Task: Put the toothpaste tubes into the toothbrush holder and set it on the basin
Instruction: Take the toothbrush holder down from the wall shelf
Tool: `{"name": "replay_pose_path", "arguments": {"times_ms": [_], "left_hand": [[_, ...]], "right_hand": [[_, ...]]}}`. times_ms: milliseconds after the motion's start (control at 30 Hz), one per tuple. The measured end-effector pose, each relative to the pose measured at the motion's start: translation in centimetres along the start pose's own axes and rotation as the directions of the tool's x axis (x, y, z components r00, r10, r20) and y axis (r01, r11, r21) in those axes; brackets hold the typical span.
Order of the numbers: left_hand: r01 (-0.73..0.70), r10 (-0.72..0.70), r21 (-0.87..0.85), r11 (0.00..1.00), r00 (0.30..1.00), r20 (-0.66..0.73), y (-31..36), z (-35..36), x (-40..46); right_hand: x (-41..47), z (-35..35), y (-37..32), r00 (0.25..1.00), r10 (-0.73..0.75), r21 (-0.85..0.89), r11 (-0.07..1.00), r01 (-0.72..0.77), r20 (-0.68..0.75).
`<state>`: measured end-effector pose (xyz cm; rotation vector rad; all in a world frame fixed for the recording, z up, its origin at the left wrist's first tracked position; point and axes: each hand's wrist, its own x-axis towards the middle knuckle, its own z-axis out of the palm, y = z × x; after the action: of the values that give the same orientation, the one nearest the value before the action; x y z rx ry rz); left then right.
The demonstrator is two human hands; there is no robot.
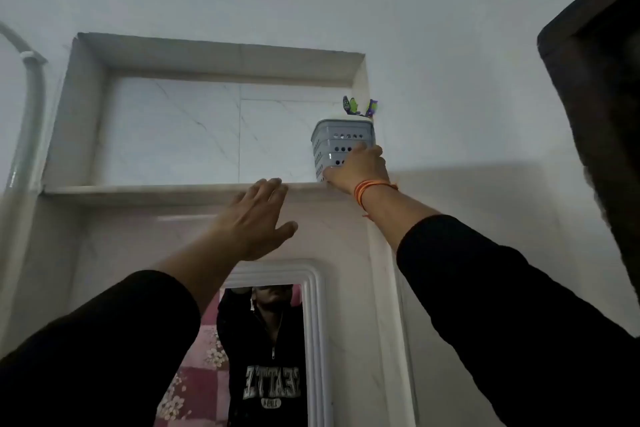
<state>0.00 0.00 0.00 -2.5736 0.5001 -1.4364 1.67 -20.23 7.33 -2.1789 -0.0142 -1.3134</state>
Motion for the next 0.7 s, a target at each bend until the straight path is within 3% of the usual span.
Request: {"name": "replay_pose_path", "arguments": {"times_ms": [200, 400, 700], "left_hand": [[-0.022, 0.023, 0.009, 1.000, 0.997, -0.074, -1.3, 3.8, 0.0], [-0.037, 0.030, -0.069, 0.997, 0.994, -0.103, -2.0, 4.5, 0.3], [-0.051, 0.048, -0.097, 0.994, 0.998, -0.039, -2.4, 3.9, 0.3]], "right_hand": [[1.7, 2.6, -0.9, 0.984, 0.099, 0.045, 0.995, -0.093, -0.147], [2.6, 3.4, -1.8, 0.962, 0.209, 0.196, 0.965, -0.174, -0.175], [-0.9, -0.4, -2.6, 0.966, 0.186, 0.362, 0.926, -0.111, -0.181]]}}
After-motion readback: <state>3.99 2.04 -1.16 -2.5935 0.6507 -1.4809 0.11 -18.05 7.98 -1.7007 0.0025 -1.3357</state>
